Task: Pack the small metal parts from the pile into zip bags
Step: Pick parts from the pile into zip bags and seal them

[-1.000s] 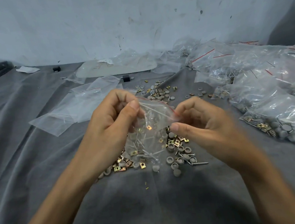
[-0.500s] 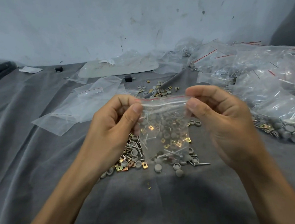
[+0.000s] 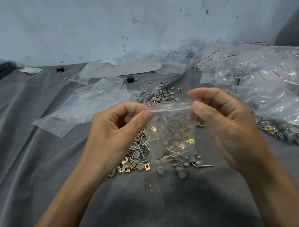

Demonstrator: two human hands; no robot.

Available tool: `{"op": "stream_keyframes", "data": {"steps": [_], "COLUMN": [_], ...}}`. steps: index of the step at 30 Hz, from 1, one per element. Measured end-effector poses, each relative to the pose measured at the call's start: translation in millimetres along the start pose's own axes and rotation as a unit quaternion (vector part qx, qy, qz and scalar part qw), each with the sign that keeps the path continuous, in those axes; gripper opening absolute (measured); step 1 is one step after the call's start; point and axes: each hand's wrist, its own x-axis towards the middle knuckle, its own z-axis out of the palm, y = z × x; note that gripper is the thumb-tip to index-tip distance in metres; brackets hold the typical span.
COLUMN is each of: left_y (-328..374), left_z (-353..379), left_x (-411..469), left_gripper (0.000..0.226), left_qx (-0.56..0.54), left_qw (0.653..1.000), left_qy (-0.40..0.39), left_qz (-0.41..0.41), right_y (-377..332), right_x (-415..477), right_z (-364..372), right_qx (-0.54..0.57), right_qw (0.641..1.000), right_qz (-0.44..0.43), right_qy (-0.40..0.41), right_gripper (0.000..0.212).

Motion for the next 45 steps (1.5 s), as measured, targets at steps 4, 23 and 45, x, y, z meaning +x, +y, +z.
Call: {"op": "stream_keyframes", "data": {"steps": [4, 23, 45], "left_y": [-0.8, 11.0, 18.7], "left_z": [1.3, 12.3, -11.3], "left_x": [-1.4, -9.0, -1.5], "left_gripper": [0.011, 0.009, 0.01], "left_qx": [0.025, 0.077, 0.086], "left_qw": [0.999, 0.992, 0.99], "left_qy": [-0.01, -0.068, 0.01], "left_qz": [0.024, 0.074, 0.108], "right_y": [-9.9, -33.2, -25.7], "right_x": [-1.2, -5.2, 0.1], "right_z": [1.6, 23.8, -13.1], "right_qx": [-0.101, -0.416, -0.244], "right_qw": [0.994, 0.887, 0.965], "right_qz": [0.0, -0.188, -0.096], "right_qy": [-0.031, -0.062, -0.022], "right_gripper": [0.028, 0.003, 0.007]}}
